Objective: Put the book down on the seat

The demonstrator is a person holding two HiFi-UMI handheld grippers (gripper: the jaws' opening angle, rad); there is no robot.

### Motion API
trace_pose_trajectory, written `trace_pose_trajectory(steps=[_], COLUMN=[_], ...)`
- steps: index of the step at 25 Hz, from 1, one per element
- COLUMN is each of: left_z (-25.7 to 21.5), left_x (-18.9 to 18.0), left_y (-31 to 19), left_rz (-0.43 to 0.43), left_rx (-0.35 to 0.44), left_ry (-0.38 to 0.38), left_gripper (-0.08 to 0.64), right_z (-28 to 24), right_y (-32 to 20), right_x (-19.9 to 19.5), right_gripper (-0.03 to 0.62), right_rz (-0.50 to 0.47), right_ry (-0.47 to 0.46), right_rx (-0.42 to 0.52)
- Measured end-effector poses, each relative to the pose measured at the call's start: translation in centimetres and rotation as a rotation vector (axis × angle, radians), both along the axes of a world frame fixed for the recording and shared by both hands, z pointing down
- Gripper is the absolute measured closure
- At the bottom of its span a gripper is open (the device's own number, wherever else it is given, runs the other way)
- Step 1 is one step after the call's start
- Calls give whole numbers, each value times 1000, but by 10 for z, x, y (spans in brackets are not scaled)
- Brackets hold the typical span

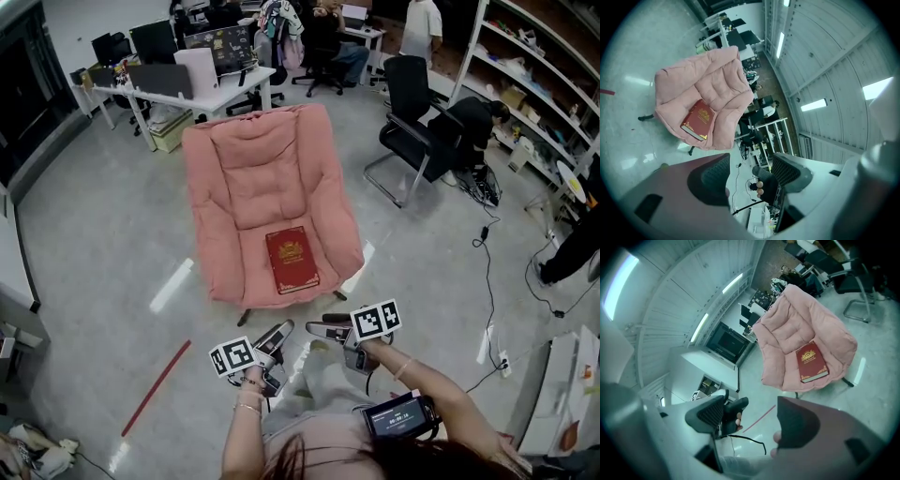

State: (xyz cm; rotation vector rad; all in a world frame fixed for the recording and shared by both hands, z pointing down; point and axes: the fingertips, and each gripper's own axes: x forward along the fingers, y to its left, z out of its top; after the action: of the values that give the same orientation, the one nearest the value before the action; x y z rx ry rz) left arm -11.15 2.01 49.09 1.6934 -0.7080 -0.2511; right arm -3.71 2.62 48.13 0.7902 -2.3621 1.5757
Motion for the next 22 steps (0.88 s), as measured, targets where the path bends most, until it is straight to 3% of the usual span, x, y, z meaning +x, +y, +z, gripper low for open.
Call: trace_pose_trajectory(steps=[5, 13, 14, 16, 22], left_z=[-10, -22, -24, -26, -31], left_x=[-6, -22, -24, -25, -17], left_y=[25, 41, 41, 43, 54], left_rz=[10, -4, -13, -24, -35], left_rx=[33, 64, 67, 70, 94], left_ry=[-27, -47, -48, -55, -79], left_gripper=[272, 272, 272, 272, 293], right_z=[-11, -30, -32, -32, -34], right_y=[22, 41, 41, 40, 55], right_x=[-5, -27, -26, -19, -6], right_gripper=[215, 226, 247, 462, 479], right_rz=[11, -59, -54, -35, -64], right_ry=[3, 15, 32, 82, 82], right_rx=[22, 84, 98, 132, 162])
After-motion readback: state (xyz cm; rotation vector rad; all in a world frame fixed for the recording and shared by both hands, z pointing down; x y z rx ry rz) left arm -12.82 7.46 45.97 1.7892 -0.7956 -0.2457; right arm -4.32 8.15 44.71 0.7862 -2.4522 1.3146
